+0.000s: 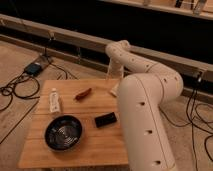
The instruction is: Place the white sponge in the ceramic cup
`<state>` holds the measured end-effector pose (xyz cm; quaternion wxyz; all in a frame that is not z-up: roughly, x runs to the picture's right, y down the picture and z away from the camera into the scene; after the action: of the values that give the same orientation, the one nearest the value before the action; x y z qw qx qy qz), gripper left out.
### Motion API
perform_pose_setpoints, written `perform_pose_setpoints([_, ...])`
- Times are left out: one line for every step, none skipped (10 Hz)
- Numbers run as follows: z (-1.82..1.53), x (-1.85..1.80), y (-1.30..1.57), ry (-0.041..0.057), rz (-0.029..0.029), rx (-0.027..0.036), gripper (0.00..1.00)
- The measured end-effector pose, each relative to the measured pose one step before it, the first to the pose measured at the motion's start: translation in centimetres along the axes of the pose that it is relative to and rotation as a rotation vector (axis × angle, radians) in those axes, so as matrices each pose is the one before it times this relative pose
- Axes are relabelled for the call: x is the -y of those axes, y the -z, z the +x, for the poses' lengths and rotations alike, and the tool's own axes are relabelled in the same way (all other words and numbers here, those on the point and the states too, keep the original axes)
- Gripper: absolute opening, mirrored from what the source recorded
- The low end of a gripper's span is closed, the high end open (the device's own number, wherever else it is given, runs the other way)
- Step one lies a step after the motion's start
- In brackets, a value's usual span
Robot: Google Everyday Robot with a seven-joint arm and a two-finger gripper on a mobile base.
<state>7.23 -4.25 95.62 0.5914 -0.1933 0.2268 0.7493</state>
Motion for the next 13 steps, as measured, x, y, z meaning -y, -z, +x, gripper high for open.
perform_pose_setpoints([-0.097, 0.116, -0.504, -0.00259, 0.00494, 0.00201, 0.65])
perform_pose_setpoints([-0.044, 0.282, -0.591, -0.00598, 0.00791, -0.00038, 0.65])
perform_pose_setpoints([0.053, 0.447, -0.684, -0.00935, 0.01169, -0.00387, 0.65])
perform_pose_setpoints([0.125, 0.387, -0.546, -0.00963, 0.01000, -0.00556, 0.65])
perform_pose_setpoints([0.182, 0.335, -0.561, -0.01081, 0.01036, -0.00747, 0.65])
perform_pose_setpoints([0.187, 0.299, -0.475, -0.01150, 0.00785, -0.00848, 0.65])
perform_pose_setpoints([0.200, 0.146, -0.558, -0.01381, 0.00057, -0.01019, 0.65])
perform_pose_setpoints([0.057, -0.005, -0.234, -0.00698, -0.00223, -0.00407, 0.65])
perform_pose_setpoints([0.142, 0.059, -0.595, -0.01292, -0.00223, -0.00982, 0.65])
perform_pose_setpoints([0.050, 0.190, -0.370, -0.01263, 0.00156, -0.00754, 0.65])
perform_pose_setpoints([-0.055, 0.255, -0.321, -0.01803, 0.00067, -0.00571, 0.65])
perform_pose_setpoints([-0.116, 0.124, -0.153, -0.01569, -0.00266, -0.00203, 0.65])
perform_pose_setpoints([-0.244, 0.191, -0.149, -0.02650, -0.00401, -0.00032, 0.65])
